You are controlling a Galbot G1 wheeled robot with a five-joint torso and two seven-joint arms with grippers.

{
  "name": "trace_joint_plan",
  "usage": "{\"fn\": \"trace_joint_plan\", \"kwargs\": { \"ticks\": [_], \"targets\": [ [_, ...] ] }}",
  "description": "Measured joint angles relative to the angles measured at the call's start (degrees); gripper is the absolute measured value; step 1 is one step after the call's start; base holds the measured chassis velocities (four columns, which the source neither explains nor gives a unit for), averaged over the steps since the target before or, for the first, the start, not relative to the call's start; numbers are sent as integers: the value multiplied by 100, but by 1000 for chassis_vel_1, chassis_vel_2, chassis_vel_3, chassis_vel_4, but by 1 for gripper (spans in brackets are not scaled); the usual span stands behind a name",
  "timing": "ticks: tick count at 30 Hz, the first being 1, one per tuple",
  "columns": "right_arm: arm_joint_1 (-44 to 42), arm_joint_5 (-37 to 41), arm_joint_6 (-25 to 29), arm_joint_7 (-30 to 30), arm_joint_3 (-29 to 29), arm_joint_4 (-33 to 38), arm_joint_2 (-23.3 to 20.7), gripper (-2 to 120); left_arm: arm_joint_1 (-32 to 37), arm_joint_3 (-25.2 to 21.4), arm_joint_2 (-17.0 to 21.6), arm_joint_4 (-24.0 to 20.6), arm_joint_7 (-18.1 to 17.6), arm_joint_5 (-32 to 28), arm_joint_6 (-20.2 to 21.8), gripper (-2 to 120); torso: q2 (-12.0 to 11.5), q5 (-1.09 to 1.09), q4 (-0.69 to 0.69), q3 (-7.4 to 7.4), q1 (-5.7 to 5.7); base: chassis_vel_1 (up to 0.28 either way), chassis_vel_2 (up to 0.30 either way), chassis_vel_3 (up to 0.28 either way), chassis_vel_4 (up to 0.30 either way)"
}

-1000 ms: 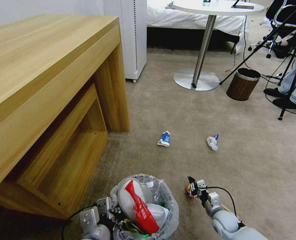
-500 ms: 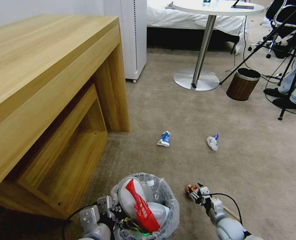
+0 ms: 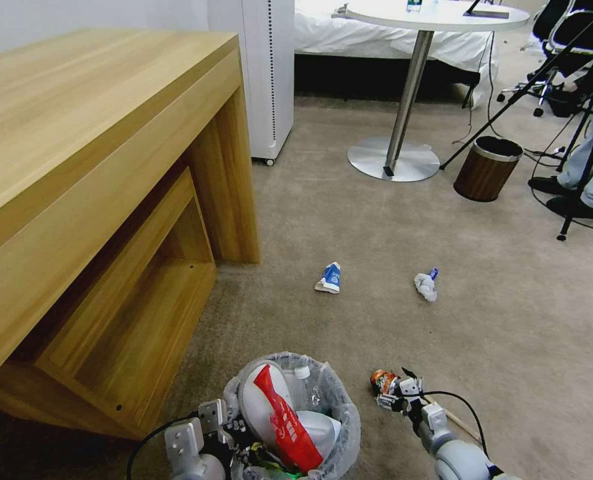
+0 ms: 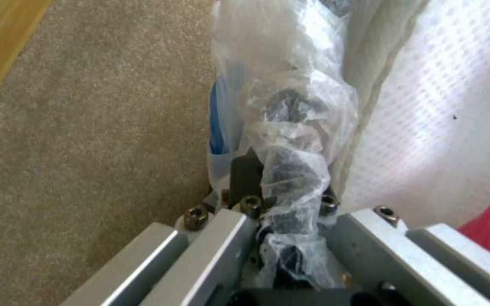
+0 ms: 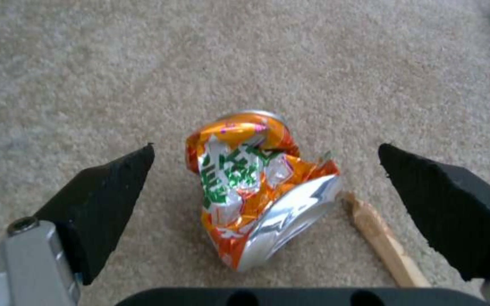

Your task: Pick up the trash bin and place the garbage on the floor into it.

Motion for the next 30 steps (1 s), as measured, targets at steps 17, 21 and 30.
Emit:
{"fn": "trace_joint_plan", "kwargs": {
  "ticks": [17,21,30],
  "targets": [
    [146,-113,151,5,-81,-434,124,100,3,26,52,6,14,-7,-3,0,0,0,0,0,0,0,0,0,0],
    [227,-108,173,2,-161,-510,158,100,6,22,68,6,9,-18,-8,0,0,-1,0,0,0,0,0,0,0],
    [325,-151,238,-11,-256,-682,258,100,-24,76,83,26,-1,-30,-16,0,0,0,0,0,0,0,0,0,0]
  ]
}}
